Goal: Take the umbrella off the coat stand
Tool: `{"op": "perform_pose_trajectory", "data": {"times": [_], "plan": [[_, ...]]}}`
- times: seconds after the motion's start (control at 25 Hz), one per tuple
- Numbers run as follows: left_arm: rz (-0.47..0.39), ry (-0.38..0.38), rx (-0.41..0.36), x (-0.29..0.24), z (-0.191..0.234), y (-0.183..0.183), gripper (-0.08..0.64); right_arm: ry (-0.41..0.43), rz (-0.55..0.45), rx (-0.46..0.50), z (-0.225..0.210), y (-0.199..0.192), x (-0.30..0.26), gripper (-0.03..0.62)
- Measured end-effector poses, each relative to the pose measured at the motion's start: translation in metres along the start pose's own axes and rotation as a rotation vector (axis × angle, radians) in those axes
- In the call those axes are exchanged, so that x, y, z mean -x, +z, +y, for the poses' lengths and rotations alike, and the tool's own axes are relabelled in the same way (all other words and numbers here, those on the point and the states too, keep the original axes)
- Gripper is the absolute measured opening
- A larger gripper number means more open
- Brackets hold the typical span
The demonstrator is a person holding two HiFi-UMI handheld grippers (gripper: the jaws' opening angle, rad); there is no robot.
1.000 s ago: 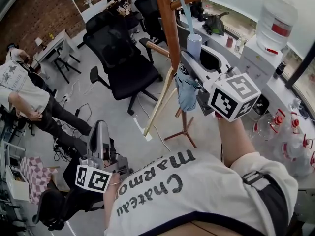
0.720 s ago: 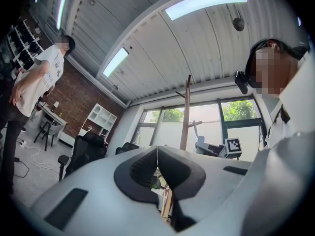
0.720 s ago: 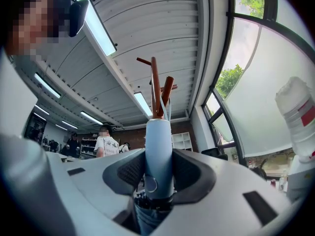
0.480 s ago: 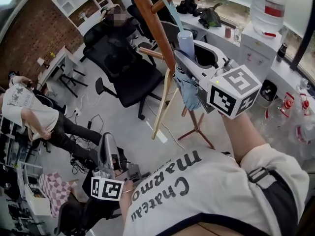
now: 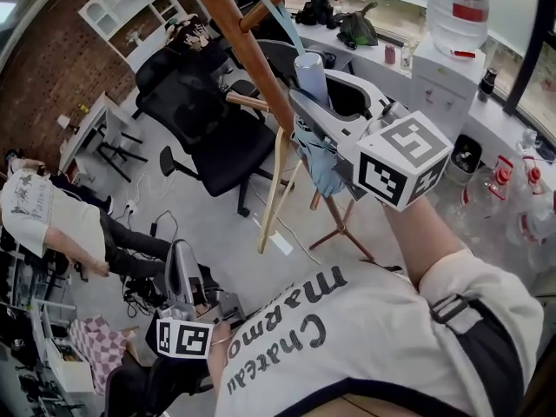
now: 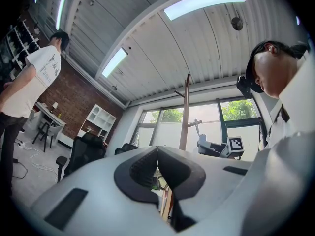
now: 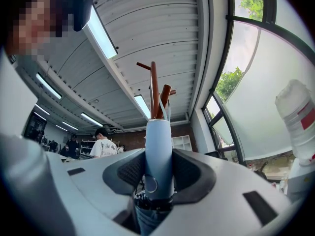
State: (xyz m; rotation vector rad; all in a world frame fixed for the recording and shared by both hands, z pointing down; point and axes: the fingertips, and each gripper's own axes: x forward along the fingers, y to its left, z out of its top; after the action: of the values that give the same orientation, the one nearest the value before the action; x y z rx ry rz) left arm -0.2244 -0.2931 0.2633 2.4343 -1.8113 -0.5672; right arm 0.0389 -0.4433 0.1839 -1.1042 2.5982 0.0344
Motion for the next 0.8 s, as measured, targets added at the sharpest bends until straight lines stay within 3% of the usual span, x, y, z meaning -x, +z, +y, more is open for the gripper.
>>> {"op": "perform_pose_trajectory", "data": {"times": [0.8], "plan": [[-0.017, 0.016, -0.001, -0.014, 0.003, -0.003, 0.025, 0.034, -0.029, -0.008, -0.01, 0.007, -0.007, 0.167]]}}
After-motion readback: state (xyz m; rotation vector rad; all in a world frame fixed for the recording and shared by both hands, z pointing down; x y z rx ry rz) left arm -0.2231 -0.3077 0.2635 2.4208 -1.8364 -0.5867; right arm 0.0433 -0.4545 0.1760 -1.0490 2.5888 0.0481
